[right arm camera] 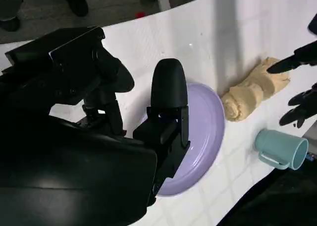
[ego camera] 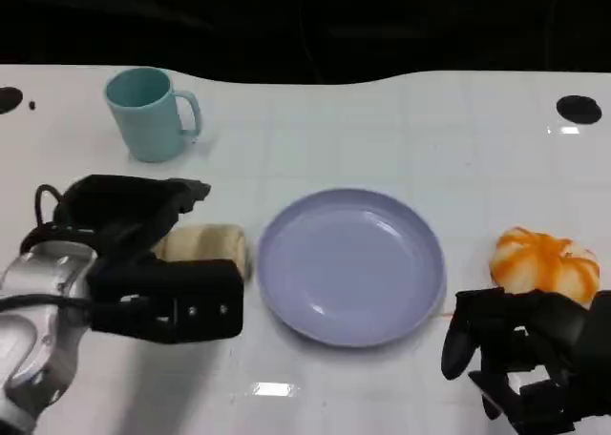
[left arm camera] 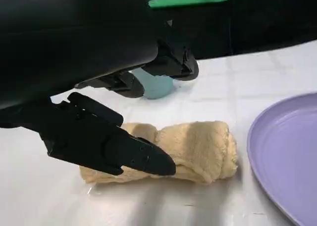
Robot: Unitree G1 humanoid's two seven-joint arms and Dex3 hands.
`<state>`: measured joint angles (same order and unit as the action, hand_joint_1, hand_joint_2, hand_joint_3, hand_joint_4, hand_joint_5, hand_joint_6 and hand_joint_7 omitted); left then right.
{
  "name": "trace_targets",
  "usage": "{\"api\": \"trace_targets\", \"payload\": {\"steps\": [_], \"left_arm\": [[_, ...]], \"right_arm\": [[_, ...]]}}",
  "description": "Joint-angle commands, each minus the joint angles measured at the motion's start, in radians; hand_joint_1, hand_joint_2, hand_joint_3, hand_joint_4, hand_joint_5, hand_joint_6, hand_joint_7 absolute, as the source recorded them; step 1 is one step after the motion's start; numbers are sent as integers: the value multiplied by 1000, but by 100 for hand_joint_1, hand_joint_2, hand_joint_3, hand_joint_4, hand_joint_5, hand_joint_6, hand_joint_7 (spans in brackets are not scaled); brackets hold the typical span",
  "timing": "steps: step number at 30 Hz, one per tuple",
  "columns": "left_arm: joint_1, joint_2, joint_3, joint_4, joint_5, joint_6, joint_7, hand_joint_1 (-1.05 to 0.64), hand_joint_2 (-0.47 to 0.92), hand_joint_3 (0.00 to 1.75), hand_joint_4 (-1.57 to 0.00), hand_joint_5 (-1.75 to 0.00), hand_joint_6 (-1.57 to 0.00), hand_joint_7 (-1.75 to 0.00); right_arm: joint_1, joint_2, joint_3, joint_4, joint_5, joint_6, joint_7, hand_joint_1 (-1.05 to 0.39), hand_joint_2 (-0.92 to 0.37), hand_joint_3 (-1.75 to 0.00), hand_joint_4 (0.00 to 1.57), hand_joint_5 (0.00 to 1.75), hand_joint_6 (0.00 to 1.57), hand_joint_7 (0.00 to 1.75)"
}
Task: Grasp the towel on the left side of the plate with the left hand and place it into the plate.
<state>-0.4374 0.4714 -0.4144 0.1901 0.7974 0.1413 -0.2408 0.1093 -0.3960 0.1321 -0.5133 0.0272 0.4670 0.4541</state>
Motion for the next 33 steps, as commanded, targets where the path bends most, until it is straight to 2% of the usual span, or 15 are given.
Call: {"api": "trace_targets", "payload": {"steps": [1, 12, 17, 19, 20, 21, 22, 23, 24, 26, 28, 29, 30, 31, 33], "left_arm": [[-80, -26, -35, 159, 15, -20, 5, -54, 90, 1, -43, -10, -34, 0], [-215, -123, -96, 594, 13, -85, 105, -51, 92, 1, -51, -7, -37, -1], [-228, -148, -95, 737, -16, -153, 198, -42, 92, 5, -65, -11, -52, -6], [-227, -153, -91, 765, -32, -178, 229, -38, 92, 8, -76, -17, -63, -8], [-229, -156, -88, 781, -40, -186, 242, -37, 92, 9, -81, -23, -68, -8], [-233, -159, -89, 799, -44, -196, 253, -35, 92, 9, -78, -43, -74, -6], [-238, -160, -93, 814, -44, -205, 262, -32, 92, 11, -72, -77, -82, -4], [-242, -157, -99, 830, -40, -221, 281, -31, 92, 12, -72, -94, -88, -4], [-243, -153, -103, 840, -38, -238, 302, -27, 92, 15, -79, -110, -100, -8], [-245, -147, -106, 856, -36, -263, 341, -24, 92, 15, -83, -125, -110, -10], [-246, -140, -108, 868, -30, -281, 403, -27, 92, 8, -75, -158, -117, -12], [-246, -138, -109, 874, -27, -288, 435, -27, 92, 7, -74, -166, -121, -14], [-246, -135, -109, 876, -24, -295, 476, -26, 92, 7, -73, -170, -113, -35], [-245, -133, -108, 879, -22, -304, 512, -25, 92, 11, -76, -173, -91, -88], [-243, -130, -94, 878, -32, -321, 565, -24, 92, 18, -77, -174, -67, -139]], "right_arm": [[-2, -10, -7, -7, 3, -2, -2, 7, -61, -105, 69, 169, 68, 143], [7, 1, -9, -21, 5, 0, -18, 7, -59, -107, 69, 169, 69, 142], [8, 0, -11, -21, 7, -5, -19, 6, -59, -108, 68, 170, 68, 143], [8, -2, -12, -20, 8, -7, -18, 6, -58, -109, 68, 171, 68, 144], [9, -2, -12, -21, 8, -6, -18, 6, -58, -109, 68, 171, 68, 143], [10, -2, -13, -22, 9, -5, -18, 5, -58, -109, 68, 171, 68, 143], [10, -2, -14, -22, 10, -5, -17, 5, -58, -109, 68, 171, 68, 143], [10, -1, -14, -24, 12, -1, -17, 6, -58, -109, 67, 170, 68, 143], [10, -1, -15, -24, 13, 1, -17, 6, -58, -108, 67, 170, 68, 142], [8, 0, -15, -22, 13, 0, -18, 6, -59, -108, 67, 169, 68, 142], [5, 2, -12, -17, 11, -2, -21, 6, -59, -108, 67, 169, 69, 142], [3, 3, -11, -15, 10, -3, -22, 6, -59, -108, 68, 169, 69, 142], [1, 3, -9, -12, 7, -8, -22, 6, -59, -108, 68, 169, 69, 142], [-1, 4, -8, -9, 6, -10, -22, 6, -59, -108, 68, 169, 69, 142], [-4, 5, -5, -6, 4, -13, -23, 6, -58, -108, 68, 169, 69, 142]]}}
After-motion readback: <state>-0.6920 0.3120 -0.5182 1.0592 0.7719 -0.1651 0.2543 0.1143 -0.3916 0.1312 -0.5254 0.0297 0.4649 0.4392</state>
